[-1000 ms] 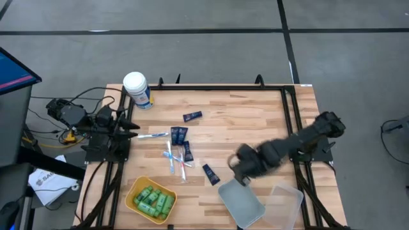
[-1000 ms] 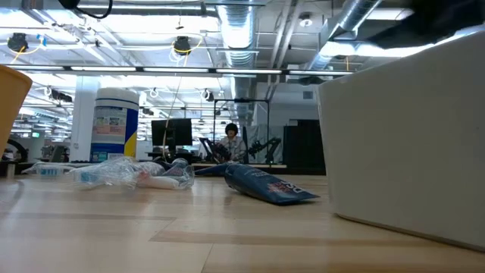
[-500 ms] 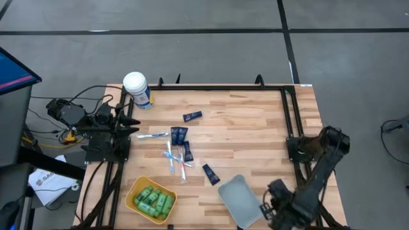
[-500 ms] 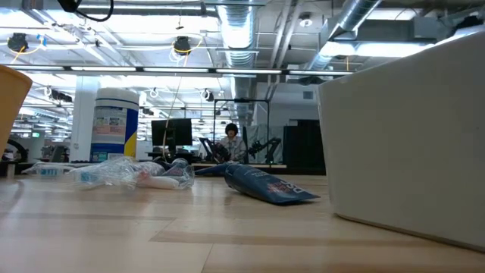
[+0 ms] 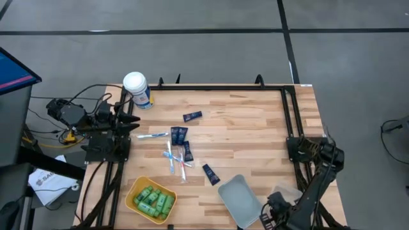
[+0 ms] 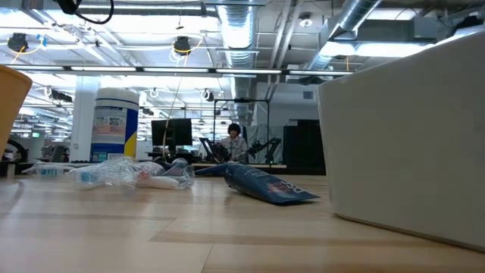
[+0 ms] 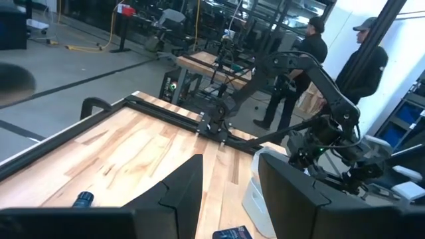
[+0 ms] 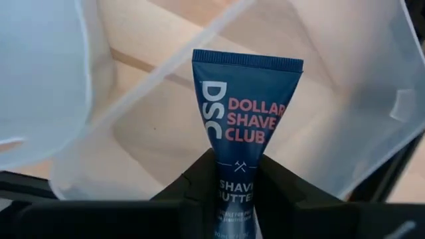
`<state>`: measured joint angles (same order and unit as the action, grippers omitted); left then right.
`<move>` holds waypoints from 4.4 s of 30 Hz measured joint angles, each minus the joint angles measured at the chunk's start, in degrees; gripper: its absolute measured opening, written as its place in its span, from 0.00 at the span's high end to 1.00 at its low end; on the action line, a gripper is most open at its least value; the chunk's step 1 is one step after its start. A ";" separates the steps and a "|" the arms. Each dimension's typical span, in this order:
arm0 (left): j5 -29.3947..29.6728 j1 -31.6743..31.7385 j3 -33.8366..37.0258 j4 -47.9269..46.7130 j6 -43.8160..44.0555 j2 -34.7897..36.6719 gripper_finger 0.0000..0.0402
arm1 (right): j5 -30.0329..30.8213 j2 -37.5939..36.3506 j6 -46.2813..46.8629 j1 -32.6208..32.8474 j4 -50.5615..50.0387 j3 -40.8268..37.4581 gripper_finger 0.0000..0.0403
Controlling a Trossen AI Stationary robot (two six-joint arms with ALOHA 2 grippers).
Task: Pick & Place Travel size toiletries
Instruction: Put the blue shave cream into the transparent bin
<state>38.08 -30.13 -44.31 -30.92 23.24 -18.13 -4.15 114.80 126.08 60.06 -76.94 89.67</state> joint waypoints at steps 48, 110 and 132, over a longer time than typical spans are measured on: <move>-10.34 0.00 0.04 1.77 2.10 3.79 0.64 | 7.45 14.95 -74.23 -47.48 18.65 21.33 0.28; -10.09 -0.02 0.04 1.80 -0.47 3.78 0.64 | 16.58 2.82 -72.07 -48.86 7.94 21.31 0.59; -10.07 -0.02 0.04 1.82 -0.32 3.78 0.64 | 8.54 19.34 -78.49 -55.26 26.15 21.63 0.29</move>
<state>28.01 -30.15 -44.27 -29.10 22.92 -14.35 4.39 134.14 47.59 4.80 -50.79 111.30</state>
